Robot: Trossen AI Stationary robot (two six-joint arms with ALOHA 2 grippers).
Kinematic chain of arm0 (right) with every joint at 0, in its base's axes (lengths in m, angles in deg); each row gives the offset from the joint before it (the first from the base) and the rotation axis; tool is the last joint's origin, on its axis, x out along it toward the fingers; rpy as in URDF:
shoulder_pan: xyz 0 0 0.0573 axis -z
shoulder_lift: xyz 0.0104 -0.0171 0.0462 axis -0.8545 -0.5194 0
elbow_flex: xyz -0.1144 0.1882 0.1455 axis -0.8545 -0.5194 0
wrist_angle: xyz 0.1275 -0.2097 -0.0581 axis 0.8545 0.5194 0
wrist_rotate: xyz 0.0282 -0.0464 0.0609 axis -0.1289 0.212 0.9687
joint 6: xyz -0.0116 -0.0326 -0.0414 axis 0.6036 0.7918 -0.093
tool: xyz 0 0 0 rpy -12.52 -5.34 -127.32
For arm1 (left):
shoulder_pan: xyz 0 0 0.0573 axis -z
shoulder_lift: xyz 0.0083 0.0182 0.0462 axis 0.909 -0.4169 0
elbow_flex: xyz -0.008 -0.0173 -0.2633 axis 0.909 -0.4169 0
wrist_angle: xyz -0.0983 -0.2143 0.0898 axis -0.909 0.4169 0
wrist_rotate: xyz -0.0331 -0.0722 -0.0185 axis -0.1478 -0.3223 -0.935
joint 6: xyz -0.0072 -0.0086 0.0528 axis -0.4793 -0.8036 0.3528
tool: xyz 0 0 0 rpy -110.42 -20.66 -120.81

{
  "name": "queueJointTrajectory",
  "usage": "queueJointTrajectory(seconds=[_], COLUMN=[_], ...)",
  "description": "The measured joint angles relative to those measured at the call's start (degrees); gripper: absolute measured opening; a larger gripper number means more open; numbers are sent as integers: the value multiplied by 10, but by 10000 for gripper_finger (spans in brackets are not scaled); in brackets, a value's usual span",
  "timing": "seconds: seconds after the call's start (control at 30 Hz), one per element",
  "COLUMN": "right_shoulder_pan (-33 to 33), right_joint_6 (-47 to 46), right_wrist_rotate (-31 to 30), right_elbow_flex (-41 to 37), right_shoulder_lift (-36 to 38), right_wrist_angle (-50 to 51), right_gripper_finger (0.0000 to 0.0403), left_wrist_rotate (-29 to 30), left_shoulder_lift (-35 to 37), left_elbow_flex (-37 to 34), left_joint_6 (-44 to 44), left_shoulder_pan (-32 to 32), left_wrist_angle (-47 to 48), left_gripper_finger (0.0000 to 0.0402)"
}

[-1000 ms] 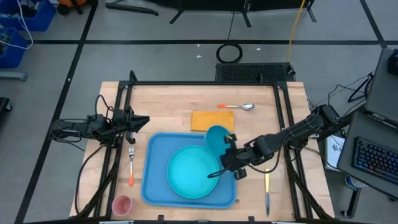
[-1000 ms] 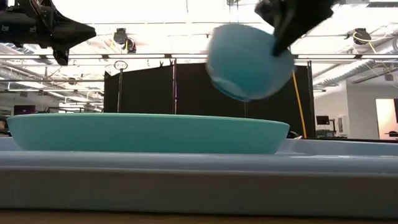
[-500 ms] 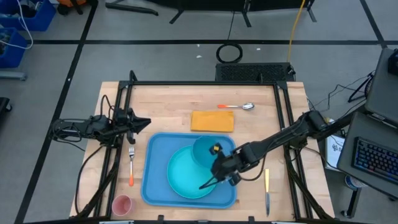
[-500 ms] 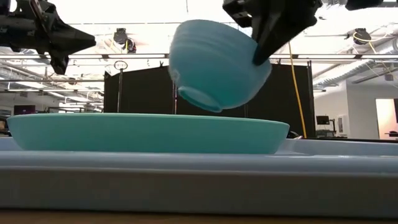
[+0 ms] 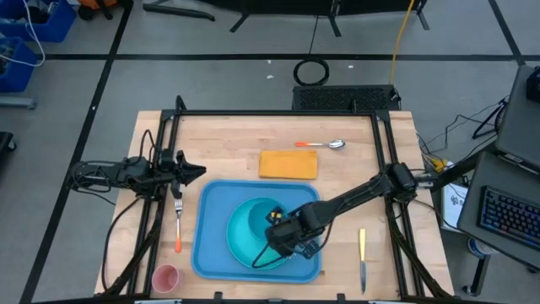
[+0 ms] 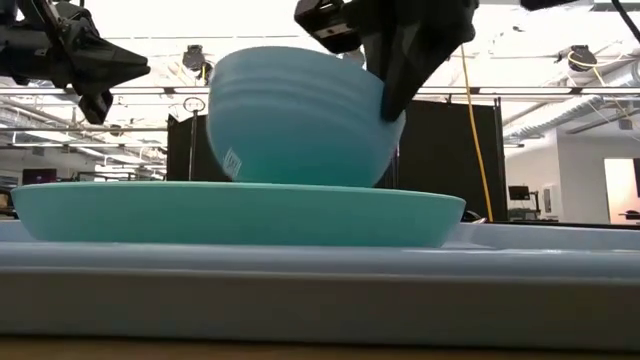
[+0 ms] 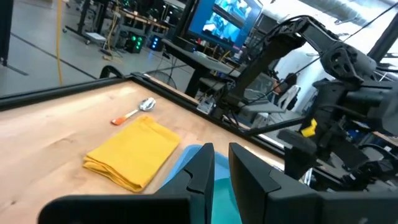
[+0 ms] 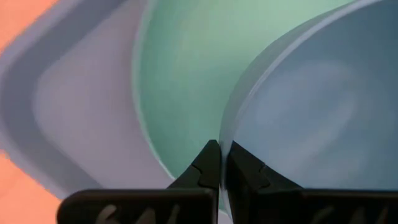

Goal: Set up tray
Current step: Put the blue bowl on the blue plate

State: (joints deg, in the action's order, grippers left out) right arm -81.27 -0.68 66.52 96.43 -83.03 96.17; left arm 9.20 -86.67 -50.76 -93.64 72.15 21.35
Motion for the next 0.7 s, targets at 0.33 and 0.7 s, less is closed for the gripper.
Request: queueJointTrajectory(seconds=[0.33, 0.7], right_shoulder_pan=[-1, -8], right_joint_6=[52, 96], right_wrist_rotate=[18, -10], right_elbow_flex=[78, 81], right_shoulder_lift=[-59, -72], right_wrist_angle=[60, 64], right_gripper_finger=[0, 0], left_wrist_rotate=[0, 0], left_shoulder_lift=[0, 0], left_elbow_flex=[0, 0], left_joint_6=[-11, -13], left_shoulder_pan=[0, 0], left_wrist_angle=[1, 5], left_gripper_finger=[51, 51])
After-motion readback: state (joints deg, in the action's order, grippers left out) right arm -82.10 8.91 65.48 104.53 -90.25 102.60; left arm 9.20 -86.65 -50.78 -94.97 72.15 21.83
